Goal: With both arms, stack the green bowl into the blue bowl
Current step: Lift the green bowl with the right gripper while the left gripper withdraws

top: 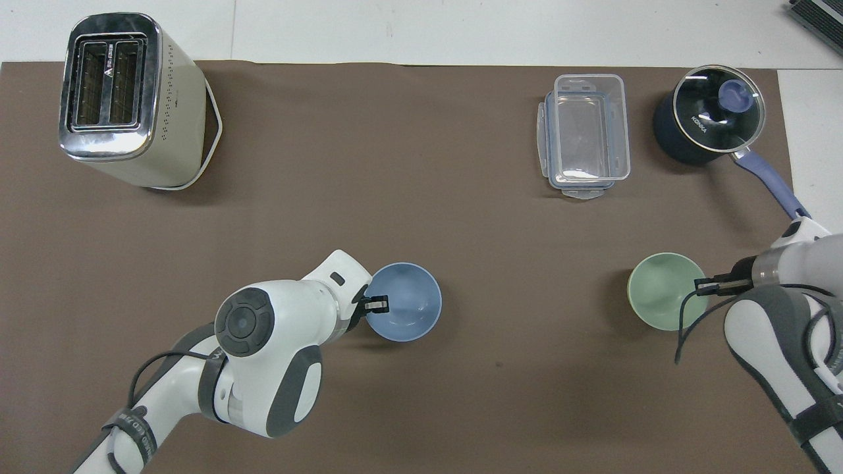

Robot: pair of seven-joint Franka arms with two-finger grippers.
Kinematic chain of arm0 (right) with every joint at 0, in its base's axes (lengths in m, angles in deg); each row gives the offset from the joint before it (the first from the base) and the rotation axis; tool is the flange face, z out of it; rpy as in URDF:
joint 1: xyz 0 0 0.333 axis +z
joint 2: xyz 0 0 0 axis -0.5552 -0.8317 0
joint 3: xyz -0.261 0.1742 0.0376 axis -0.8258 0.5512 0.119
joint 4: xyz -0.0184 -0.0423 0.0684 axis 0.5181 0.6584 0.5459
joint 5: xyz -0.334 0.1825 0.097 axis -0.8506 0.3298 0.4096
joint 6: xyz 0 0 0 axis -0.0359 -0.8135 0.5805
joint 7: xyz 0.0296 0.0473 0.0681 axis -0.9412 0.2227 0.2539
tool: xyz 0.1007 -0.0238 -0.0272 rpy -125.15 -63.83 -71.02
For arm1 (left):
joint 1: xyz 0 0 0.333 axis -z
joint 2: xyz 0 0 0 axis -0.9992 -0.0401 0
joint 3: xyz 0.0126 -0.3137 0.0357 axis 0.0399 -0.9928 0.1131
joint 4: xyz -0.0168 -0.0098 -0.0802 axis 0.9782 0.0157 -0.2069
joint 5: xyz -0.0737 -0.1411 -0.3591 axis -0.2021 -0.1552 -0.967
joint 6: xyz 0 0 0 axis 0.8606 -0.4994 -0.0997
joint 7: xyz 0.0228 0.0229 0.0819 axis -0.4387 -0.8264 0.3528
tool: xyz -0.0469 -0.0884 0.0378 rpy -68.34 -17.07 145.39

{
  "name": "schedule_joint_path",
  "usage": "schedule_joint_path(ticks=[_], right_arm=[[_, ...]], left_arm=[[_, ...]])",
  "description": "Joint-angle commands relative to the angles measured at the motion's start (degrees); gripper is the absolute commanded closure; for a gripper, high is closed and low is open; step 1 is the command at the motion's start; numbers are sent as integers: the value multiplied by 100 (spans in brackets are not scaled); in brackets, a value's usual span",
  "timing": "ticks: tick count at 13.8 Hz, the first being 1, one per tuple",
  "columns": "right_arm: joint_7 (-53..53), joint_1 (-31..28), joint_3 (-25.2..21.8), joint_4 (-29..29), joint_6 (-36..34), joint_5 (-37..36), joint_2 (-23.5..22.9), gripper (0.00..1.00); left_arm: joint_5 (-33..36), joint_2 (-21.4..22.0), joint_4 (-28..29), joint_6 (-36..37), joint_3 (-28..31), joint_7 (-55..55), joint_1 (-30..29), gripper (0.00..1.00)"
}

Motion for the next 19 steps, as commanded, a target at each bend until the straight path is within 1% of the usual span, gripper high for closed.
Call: schedule_joint_path(ticks=[1, 2, 5, 6, 7, 8, 9, 10, 11, 12, 14, 16, 17, 19], right_arm=[[253, -103, 7, -323, -442, 73, 154, 100], [279, -111, 7, -420, -591, 100, 207, 100], [271, -103, 7, -745, -952, 126, 304, 100], [262, -94, 16, -850, -1110, 127, 356, 100], [253, -94, 16, -956, -1251, 135, 400, 100], [245, -94, 16, -1061, -1391, 144, 470, 100], [245, -94, 16, -1175, -1558, 327, 523, 100], [227, -94, 25, -1281, -1743, 459, 576, 100], [210, -85, 42, -1404, -1849, 487, 594, 100], [183, -33, 60, -1509, -1998, 487, 620, 100], [-88, 46, 147, -1746, -2279, 487, 647, 100], [-325, 152, 288, -1949, -2342, 487, 656, 100], [-483, 169, 402, -2028, -2438, 487, 656, 100], [-905, 170, 691, -2064, -2483, 487, 656, 100]], left_arm=[[74, -346, -373, -77, 120, -336, 350, 100], [92, -477, -496, -86, 120, -353, 368, 100], [101, -610, -664, -86, 103, -336, 508, 100], [101, -627, -664, -86, 94, -310, 509, 91], [109, -653, -664, -86, 94, -301, 509, 75], [109, -654, -664, -51, 94, -301, 509, 64], [109, -654, -664, -7, 94, -301, 509, 54], [109, -654, -673, -7, 103, -275, 492, 48], [109, -671, -725, 2, 103, -274, 439, 36], [109, -645, -752, 37, 111, -283, 421, 24], [162, -392, -813, 456, 173, -266, 282, 1], [398, -294, -953, 730, 182, -125, -69, 0], [582, -128, -971, 783, 190, -108, -236, 0], [882, 346, -1006, 1448, 190, 181, -728, 0]])
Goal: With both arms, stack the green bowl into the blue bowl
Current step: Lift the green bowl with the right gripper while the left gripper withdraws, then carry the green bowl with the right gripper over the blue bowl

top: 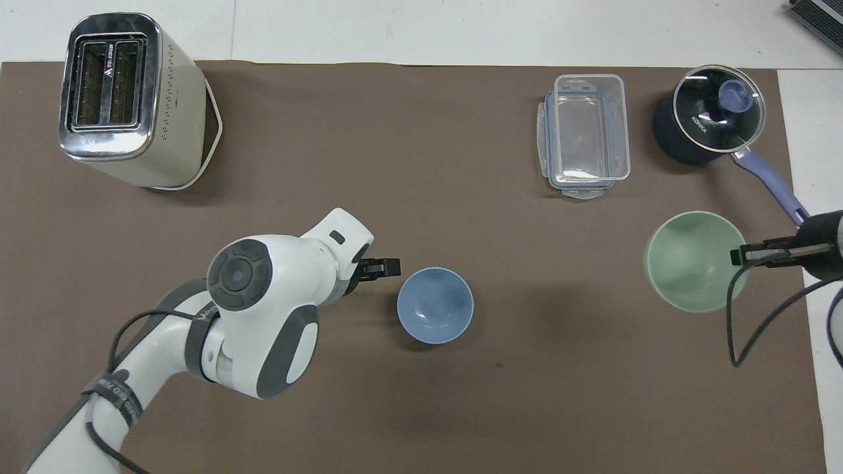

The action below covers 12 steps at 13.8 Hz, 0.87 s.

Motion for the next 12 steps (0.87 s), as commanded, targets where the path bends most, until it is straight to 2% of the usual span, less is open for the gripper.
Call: schedule_joint_path(ticks=[1, 3, 5, 7, 10, 12], right_arm=[[-603, -26, 398, -88, -131, 84, 11, 100], [-1131, -26, 811, -71, -201, 93, 72, 100], [-1589, -18, 1136, -53, -394, 251, 98, 100], [-1765, 191, 1339, 52, -351, 269, 37, 100], [-2687, 771, 1358, 61, -281, 278, -77, 100], [-3258, 1158, 1358, 306, 165, 488, -148, 100]], left_arm=[[230, 808, -19, 997, -29, 457, -651, 0], [430, 1301, -333, 2137, -29, 1123, -1336, 0], [957, 1251, -1245, 3246, -37, 1634, -1838, 0], [1073, 1154, -1828, 3532, -29, 1977, -2260, 0], [1389, 1119, -2329, 3777, -29, 2163, -2543, 0], [1434, 943, -2847, 4163, -20, 2496, -2797, 0]])
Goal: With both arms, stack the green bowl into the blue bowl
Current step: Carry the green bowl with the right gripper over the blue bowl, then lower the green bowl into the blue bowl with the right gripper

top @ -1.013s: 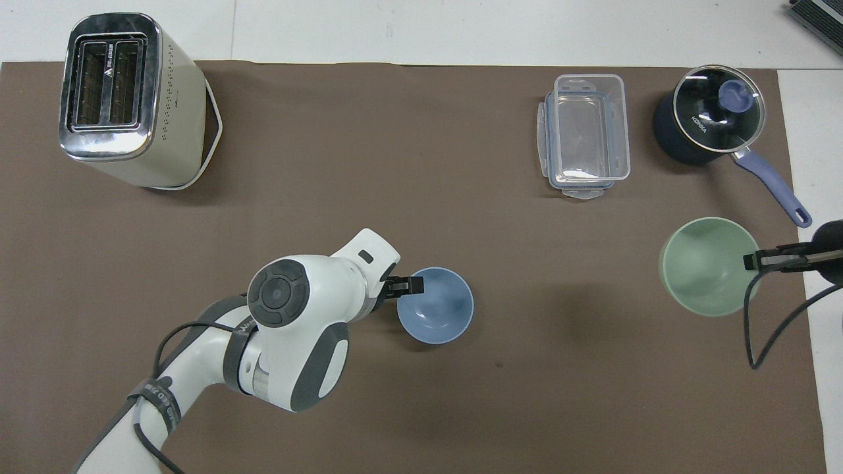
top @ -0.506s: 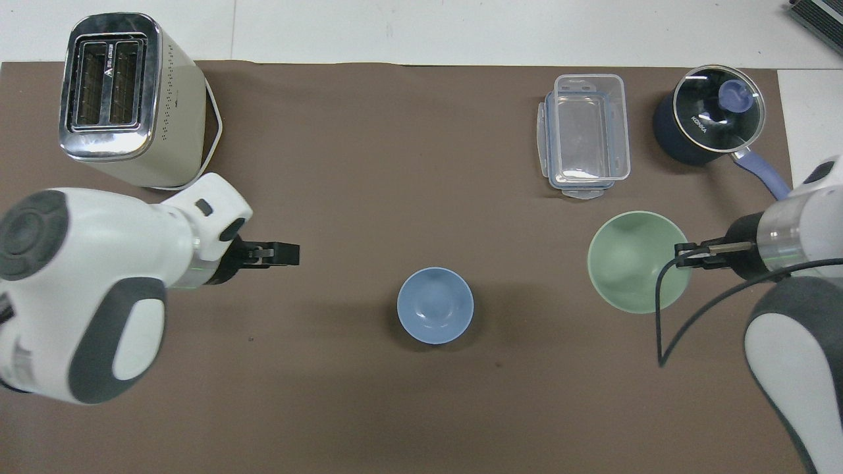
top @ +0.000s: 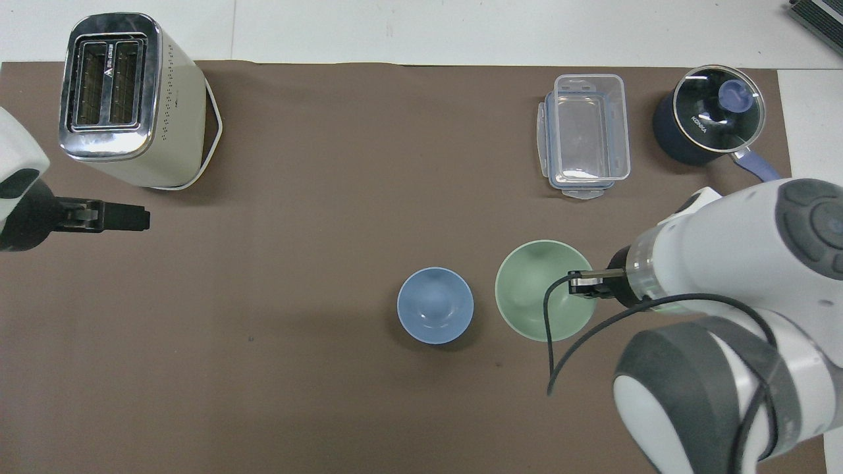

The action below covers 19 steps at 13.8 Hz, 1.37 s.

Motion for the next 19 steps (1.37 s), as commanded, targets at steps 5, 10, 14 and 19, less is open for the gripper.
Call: schedule_joint_path(ticks=[5, 10, 14, 19], right_arm=[[-1335, 953, 11, 643, 1451, 243, -451, 100], [-1389, 1032, 11, 985, 2004, 708, -538, 100], [-1337, 1209, 2, 1329, 2499, 708, -609, 100], [-1345, 1235, 2, 1514, 3008, 708, -829, 100]], left_arm=[[127, -875, -1621, 1283, -43, 282, -498, 0], [92, -523, -1208, 1293, -52, 465, -542, 0], [83, -594, -1305, 1310, -43, 686, -551, 0], [127, -620, -1358, 1442, -60, 642, -613, 0]])
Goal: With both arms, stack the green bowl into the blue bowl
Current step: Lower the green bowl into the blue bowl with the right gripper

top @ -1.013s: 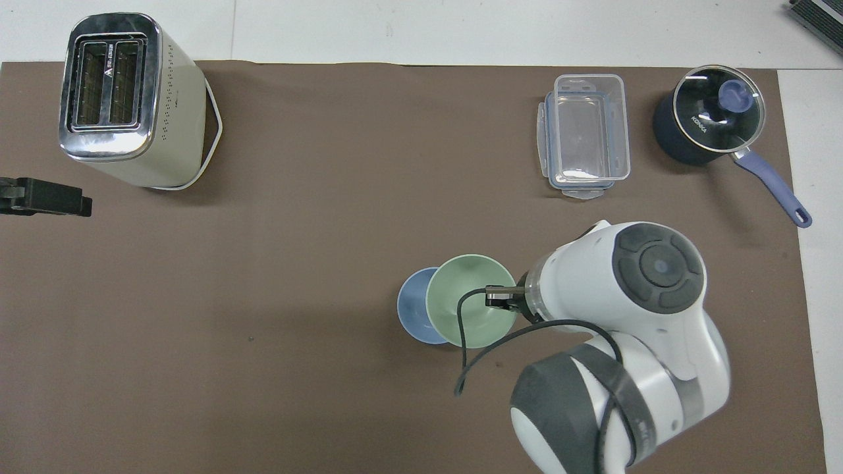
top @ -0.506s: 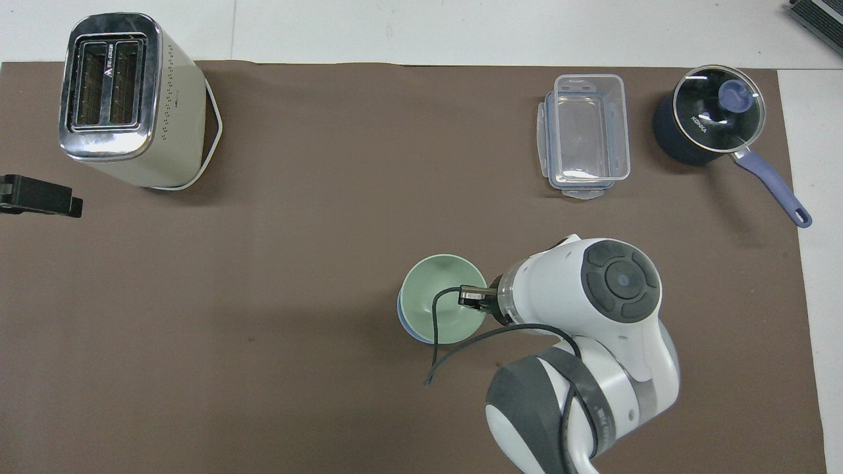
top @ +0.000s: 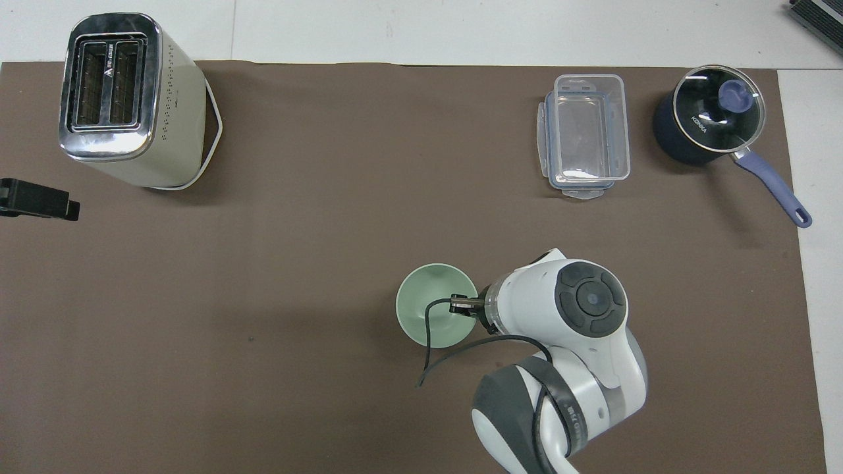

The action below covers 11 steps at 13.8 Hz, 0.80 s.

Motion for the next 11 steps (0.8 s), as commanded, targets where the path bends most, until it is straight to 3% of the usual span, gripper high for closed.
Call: schedule_joint_path(ticks=[1, 6, 11], right_arm=[[39, 7, -4, 110, 253, 154, -51, 100], [39, 7, -4, 110, 428, 145, -209, 100], [30, 33, -13, 119, 446, 127, -235, 100]], left_arm=[[106, 18, -54, 190, -73, 51, -105, 0], [150, -157, -326, 603, -73, 51, -158, 0], [221, -105, -292, 490, -82, -141, -140, 0]])
